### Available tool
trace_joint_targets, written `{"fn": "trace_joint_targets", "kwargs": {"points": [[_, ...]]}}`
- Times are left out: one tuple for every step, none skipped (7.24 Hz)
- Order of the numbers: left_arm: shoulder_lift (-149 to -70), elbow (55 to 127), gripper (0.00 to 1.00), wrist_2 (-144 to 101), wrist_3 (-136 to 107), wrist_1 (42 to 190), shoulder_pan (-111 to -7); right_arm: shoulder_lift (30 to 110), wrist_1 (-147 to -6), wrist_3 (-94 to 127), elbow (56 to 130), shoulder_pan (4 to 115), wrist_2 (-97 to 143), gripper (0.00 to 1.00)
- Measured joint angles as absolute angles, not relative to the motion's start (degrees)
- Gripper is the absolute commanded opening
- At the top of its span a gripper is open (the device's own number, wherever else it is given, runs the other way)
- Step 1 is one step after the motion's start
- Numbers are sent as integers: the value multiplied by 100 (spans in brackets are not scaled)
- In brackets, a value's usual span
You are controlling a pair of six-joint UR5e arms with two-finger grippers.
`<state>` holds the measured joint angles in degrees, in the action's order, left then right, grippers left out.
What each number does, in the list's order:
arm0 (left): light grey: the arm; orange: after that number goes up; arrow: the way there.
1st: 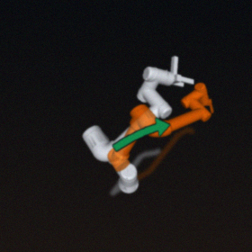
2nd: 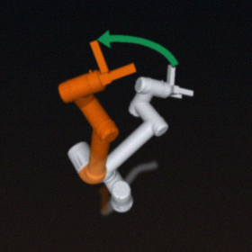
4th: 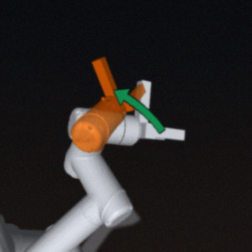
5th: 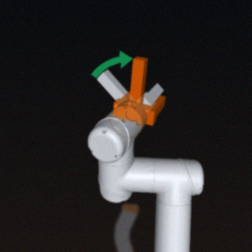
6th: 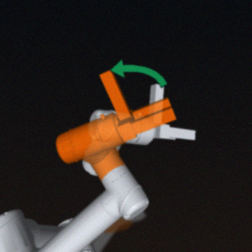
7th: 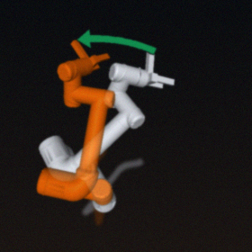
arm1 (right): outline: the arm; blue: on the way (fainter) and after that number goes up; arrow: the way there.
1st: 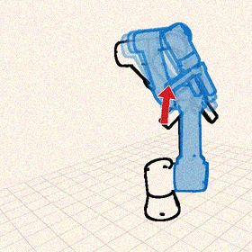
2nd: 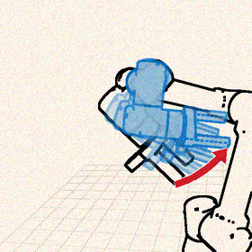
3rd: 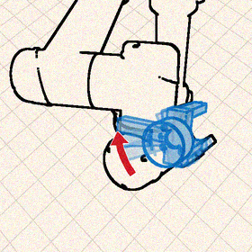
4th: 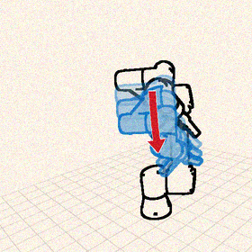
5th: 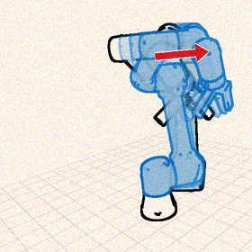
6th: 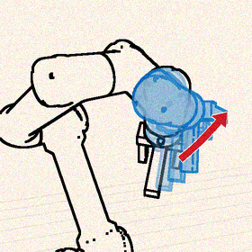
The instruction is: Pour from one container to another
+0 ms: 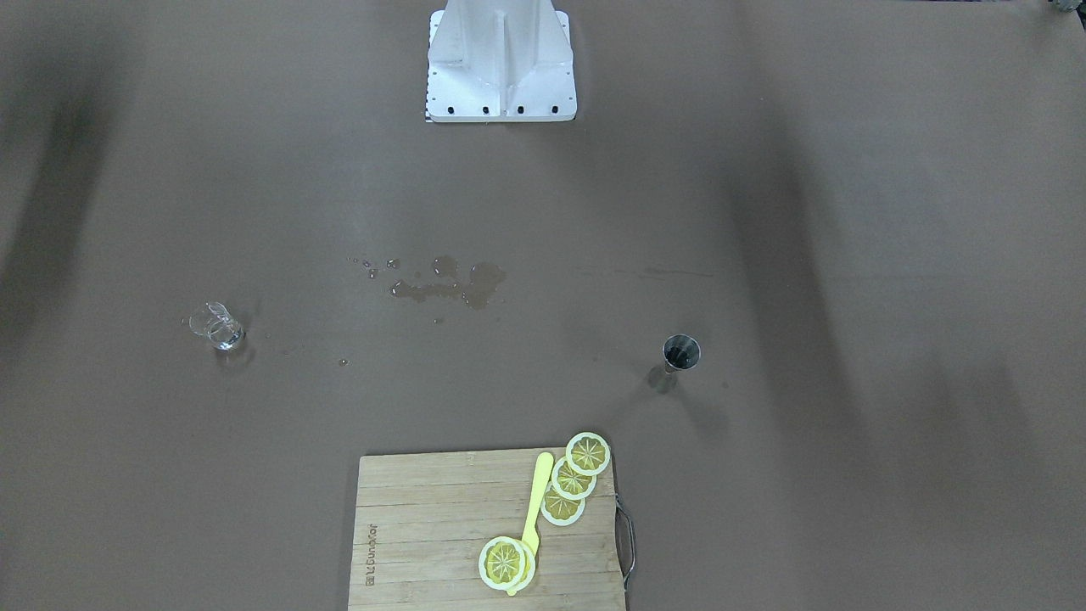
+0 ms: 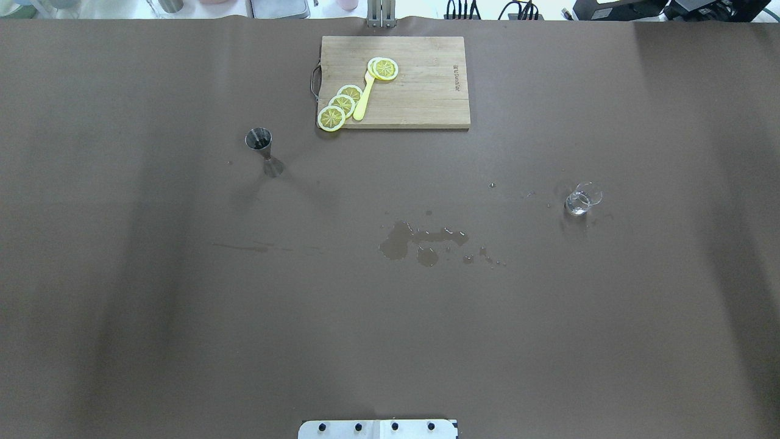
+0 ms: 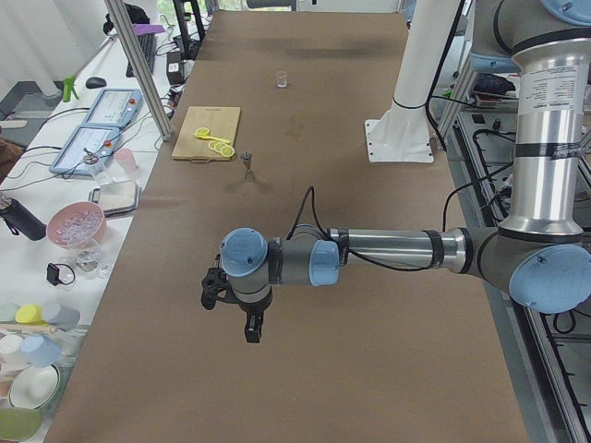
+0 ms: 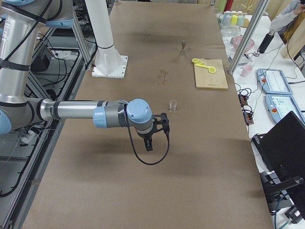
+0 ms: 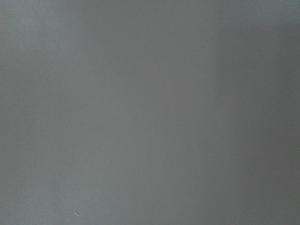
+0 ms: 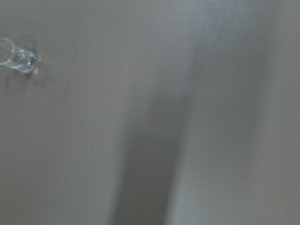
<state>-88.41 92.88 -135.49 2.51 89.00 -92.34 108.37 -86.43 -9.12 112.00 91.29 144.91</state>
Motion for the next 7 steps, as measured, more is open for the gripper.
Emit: {"fn": "trace_joint_targets", "kwargs": {"points": [[-8852,9319,98,-13556,70,8941,-9232,10703,-8637,-904,11264,9005,14568,100],[-8856,9358,98,-13562,-27,8976,-9230,10425,-8633,-911,11290,8765,14557,100],[-8878,9441,98,-13564,-79,8970,-9222,10084,-8632,-905,11292,8422,14454,100],[-8942,9537,98,-13565,-134,8940,-9212,9785,-8629,-907,11286,8052,14299,100],[-9031,9645,98,-13570,-390,8923,-9146,9571,-8615,-929,11281,7745,14173,100],[-9142,9812,98,-13569,-918,8912,-8957,9432,-8475,-949,11254,7494,14113,100],[-9291,9959,98,-13560,-1466,8899,-8711,9376,-8069,-987,11115,7327,14106,100]]}}
